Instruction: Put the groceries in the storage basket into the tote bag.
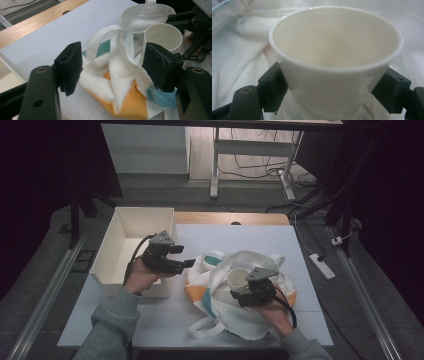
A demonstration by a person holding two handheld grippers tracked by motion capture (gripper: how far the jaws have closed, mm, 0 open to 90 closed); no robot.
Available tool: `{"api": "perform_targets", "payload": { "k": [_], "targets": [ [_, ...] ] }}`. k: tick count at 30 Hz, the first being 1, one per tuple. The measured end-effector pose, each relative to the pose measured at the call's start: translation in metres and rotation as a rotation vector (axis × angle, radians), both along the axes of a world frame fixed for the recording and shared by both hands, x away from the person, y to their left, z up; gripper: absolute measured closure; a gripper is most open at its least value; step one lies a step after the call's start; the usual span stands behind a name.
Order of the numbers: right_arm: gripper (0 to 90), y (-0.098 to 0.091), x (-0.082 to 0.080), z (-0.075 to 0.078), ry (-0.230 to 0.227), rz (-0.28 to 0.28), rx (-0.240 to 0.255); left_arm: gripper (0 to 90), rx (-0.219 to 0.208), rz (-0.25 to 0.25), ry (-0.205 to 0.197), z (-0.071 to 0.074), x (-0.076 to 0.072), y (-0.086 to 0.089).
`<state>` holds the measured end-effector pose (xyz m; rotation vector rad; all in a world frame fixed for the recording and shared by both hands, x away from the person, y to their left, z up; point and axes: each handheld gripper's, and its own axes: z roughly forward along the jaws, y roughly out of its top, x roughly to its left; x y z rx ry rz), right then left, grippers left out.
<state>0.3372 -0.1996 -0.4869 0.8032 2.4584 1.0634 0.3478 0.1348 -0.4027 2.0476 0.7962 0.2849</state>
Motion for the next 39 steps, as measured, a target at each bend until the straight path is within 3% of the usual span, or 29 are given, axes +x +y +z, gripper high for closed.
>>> {"api": "perform_targets", "payload": {
  "k": [8,17,23,34,39],
  "targets": [
    [21.5,-0.004,-0.003,0.001,-0.006,0.005,-0.051,32.3,0.002,0.001,-0.001,0.000,0.000,0.000],
    [21.2,-0.007,-0.002,0.002,0.008,0.008,-0.064,32.2,0.004,0.001,-0.001,0.000,0.000,0.000],
    [16.5,-0.002,-0.005,-0.001,-0.022,-0.005,-0.125,32.2,0.003,0.003,-0.001,0.000,0.000,0.001],
    [7.5,0.001,-0.011,0.007,-0.100,-0.048,-0.119,32.1,0.001,0.000,-0.002,0.000,-0.001,0.002],
    [6.7,-0.003,-0.014,0.014,-0.125,-0.076,-0.094,32.0,0.000,-0.002,-0.002,0.000,-0.001,0.002]
  ]
}}
